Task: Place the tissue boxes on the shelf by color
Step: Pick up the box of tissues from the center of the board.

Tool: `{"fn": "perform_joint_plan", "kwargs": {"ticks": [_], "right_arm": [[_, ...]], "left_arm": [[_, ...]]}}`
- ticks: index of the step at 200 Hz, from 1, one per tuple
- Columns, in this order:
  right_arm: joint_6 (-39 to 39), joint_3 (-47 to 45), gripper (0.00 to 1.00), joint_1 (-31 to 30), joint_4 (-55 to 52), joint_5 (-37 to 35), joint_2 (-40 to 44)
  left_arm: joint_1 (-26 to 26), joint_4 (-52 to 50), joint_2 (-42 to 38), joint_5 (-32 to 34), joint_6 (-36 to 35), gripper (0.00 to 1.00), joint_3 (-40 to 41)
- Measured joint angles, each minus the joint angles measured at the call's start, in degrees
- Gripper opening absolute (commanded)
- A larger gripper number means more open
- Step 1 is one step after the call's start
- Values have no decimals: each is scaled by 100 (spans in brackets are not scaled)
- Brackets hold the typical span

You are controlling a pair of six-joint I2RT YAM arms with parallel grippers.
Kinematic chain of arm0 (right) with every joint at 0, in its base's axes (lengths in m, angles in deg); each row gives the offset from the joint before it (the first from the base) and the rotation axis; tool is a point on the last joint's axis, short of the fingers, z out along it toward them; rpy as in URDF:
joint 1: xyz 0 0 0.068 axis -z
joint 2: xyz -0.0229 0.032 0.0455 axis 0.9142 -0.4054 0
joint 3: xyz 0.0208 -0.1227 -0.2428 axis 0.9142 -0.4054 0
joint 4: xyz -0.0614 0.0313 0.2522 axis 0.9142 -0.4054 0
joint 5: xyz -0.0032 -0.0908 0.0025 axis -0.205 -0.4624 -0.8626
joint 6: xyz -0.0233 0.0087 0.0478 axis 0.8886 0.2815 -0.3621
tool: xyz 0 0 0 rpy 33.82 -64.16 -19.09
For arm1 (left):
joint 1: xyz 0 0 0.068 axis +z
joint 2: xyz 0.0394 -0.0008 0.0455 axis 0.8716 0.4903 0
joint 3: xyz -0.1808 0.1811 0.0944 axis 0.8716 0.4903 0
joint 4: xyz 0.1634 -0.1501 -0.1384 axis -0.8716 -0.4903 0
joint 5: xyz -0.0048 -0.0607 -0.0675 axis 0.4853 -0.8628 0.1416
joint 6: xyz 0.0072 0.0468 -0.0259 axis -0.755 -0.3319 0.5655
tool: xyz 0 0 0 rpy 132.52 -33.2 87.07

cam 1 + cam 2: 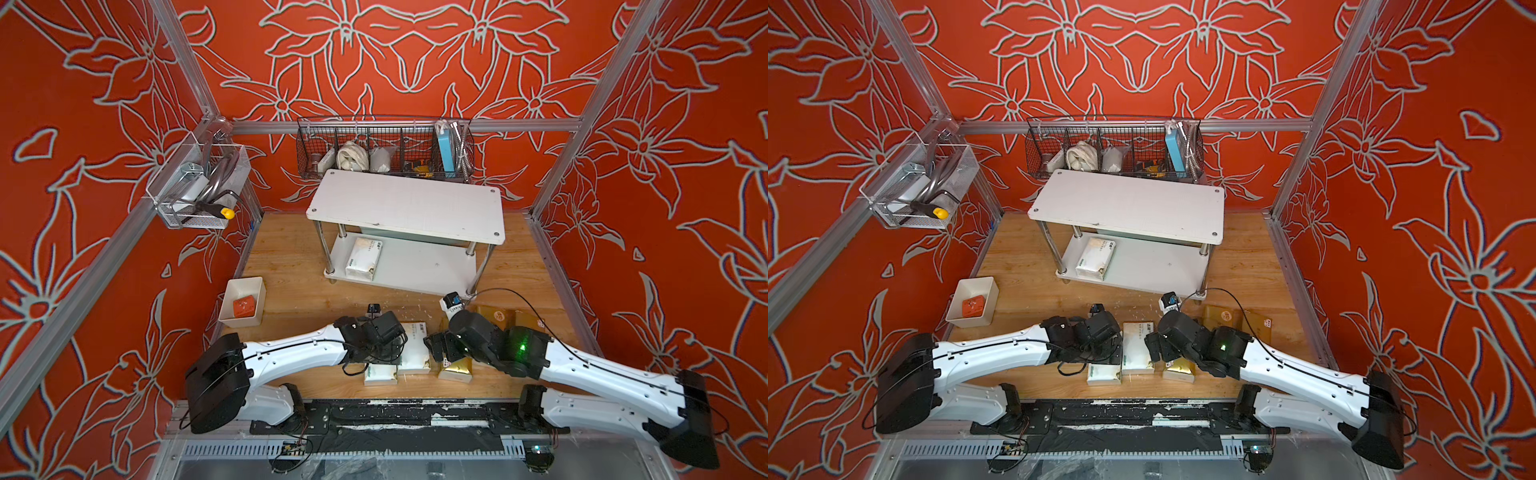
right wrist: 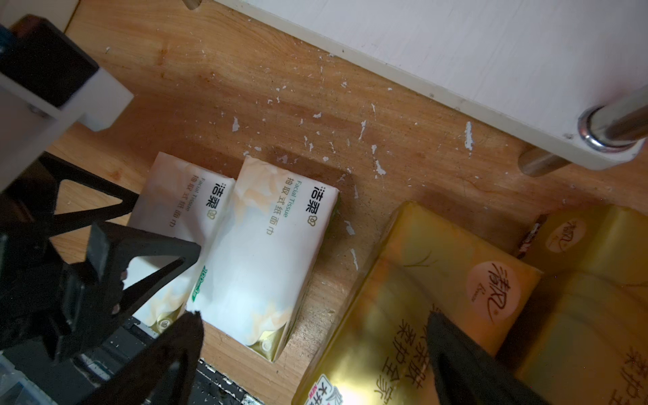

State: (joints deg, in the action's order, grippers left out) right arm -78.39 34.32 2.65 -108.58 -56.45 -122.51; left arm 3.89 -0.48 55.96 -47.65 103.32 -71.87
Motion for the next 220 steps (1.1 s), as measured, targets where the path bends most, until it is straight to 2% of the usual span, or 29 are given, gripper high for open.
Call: {"fn": "perform_joint_plan", "kwargs": {"ticks": [93, 167, 220], "right_arm": [[0, 24, 99, 0, -46, -7, 63], [0, 24, 99, 0, -83, -15, 131], [0, 24, 99, 0, -129, -125, 173]], "left_arm": [[28, 42, 245, 275, 9, 97, 83], [931, 173, 243, 402, -555, 98, 195], [916, 153, 0, 118, -514, 98, 348]]}}
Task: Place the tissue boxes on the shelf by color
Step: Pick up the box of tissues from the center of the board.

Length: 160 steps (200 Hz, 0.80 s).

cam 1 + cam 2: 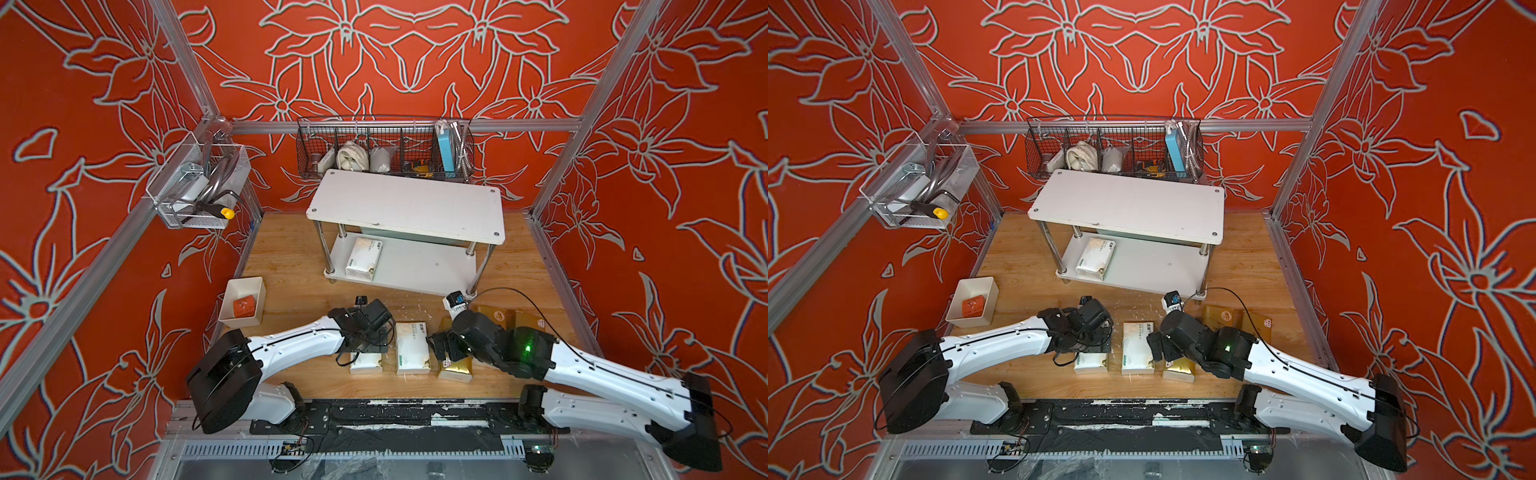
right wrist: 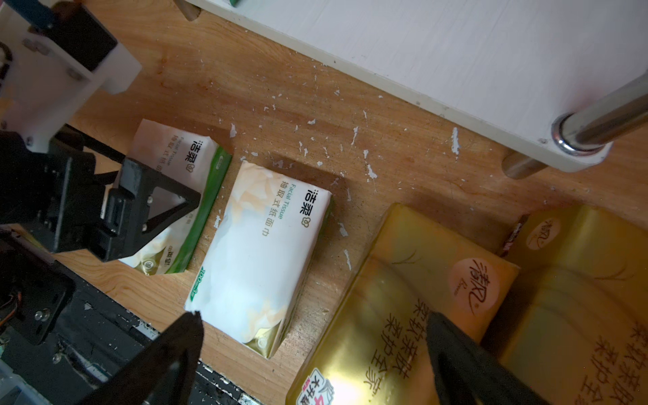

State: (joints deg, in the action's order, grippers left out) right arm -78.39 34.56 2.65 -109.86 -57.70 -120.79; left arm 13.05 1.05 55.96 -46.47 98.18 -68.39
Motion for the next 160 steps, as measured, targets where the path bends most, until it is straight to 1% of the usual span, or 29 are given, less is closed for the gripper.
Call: {"fn": "perform_joint_plan", "kwargs": {"ticks": [25, 65, 75, 97, 112, 125, 160], "right_arm": [[0, 0, 99, 0, 0, -7, 0], [2, 0, 99, 0, -4, -9, 17], [2, 0, 99, 0, -13, -11, 50], [2, 0, 99, 0, -42, -31, 131], [0, 0, 99, 0, -48, -44, 181], [0, 0, 99, 0, -48, -55, 201], [0, 0, 99, 0, -37, -44, 219]], "left_arm": [[-199, -26, -168, -98, 249, 98, 212], [-380, 4, -2, -107, 505, 98, 291], [-391, 26, 72, -101, 533, 95, 293], [-417, 48, 116, -59, 566, 83, 293], [-428, 52, 116, -22, 540, 78, 291], [-431, 50, 105, 11, 527, 76, 291], [-466, -87, 33, 68, 442, 75, 238]]}}
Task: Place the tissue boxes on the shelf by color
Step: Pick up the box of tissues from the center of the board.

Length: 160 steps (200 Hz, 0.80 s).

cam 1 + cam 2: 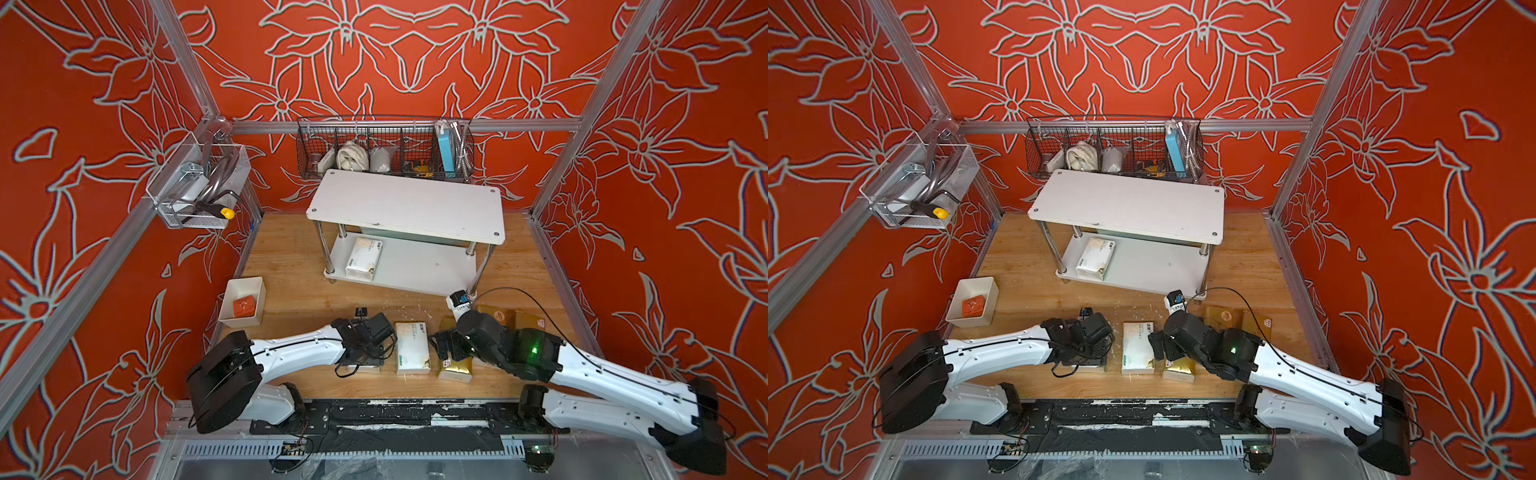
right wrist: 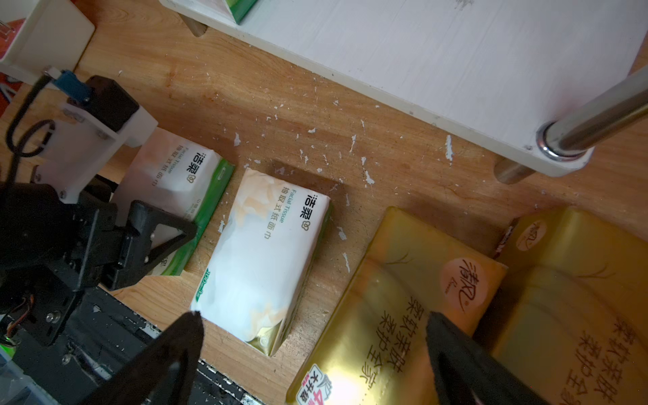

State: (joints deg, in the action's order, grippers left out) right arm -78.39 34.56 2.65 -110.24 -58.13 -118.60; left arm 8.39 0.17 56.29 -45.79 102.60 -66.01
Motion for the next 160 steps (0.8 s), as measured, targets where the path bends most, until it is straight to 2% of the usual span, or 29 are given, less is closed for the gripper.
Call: {"fn": "perform_joint_plan", "kwargs": {"ticks": [55, 87, 113, 160], "right_arm": [[35, -236, 99, 0, 522, 466, 271], [24, -391, 99, 0, 896, 654, 487], [-2, -452, 99, 0, 1045, 688, 568], [-177, -538, 99, 0, 1078, 629, 581]], "left_arm": [[-31, -531, -509, 199, -374, 76, -623], [-31, -586, -549, 343, -649, 77, -1047], [-17, -588, -323, 413, -914, 78, -1445], [214, -345, 546, 428, -1460, 78, -2212]]}}
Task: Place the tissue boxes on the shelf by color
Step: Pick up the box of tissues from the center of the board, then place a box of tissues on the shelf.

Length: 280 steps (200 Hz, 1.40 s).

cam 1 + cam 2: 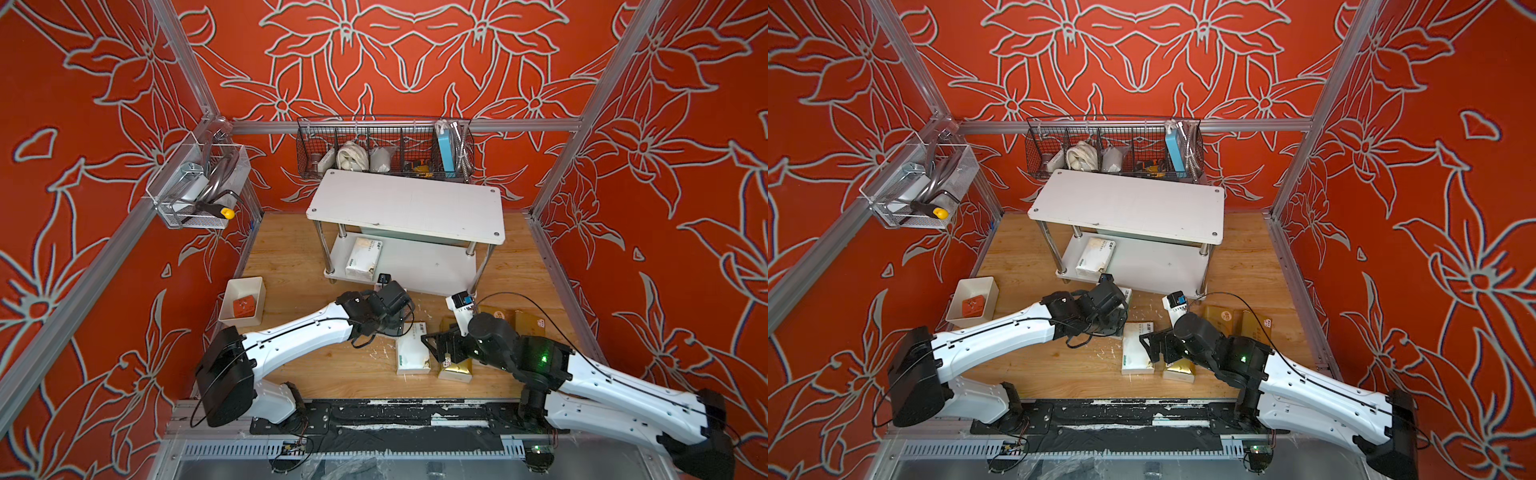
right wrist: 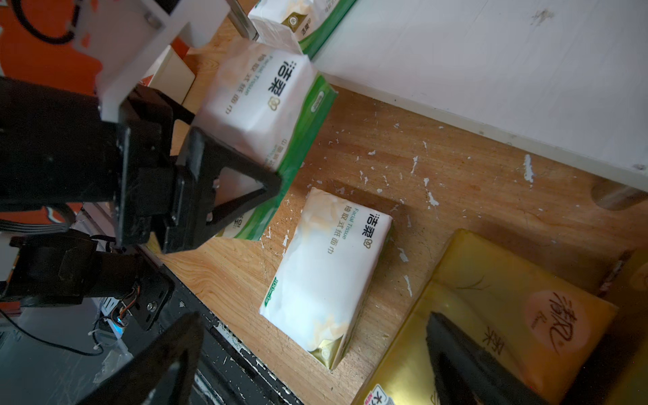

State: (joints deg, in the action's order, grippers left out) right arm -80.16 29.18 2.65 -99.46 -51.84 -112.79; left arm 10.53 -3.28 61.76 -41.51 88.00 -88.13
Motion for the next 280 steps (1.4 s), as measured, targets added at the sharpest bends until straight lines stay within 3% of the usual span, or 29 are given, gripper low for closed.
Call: {"fn": "perform_joint_plan", "kwargs": {"ticks": [68, 149, 280], "right_arm": [[-282, -190, 99, 0, -66, -203, 190], [-439, -291, 99, 0, -201, -321, 295], [-501, -378, 99, 0, -385, -448, 522]], "left_arm": [[516, 437, 1167, -46, -695, 79, -999], [892, 570, 2417, -92, -970, 80, -2223], [1244, 697, 3235, -59, -1209, 82, -3045]]}}
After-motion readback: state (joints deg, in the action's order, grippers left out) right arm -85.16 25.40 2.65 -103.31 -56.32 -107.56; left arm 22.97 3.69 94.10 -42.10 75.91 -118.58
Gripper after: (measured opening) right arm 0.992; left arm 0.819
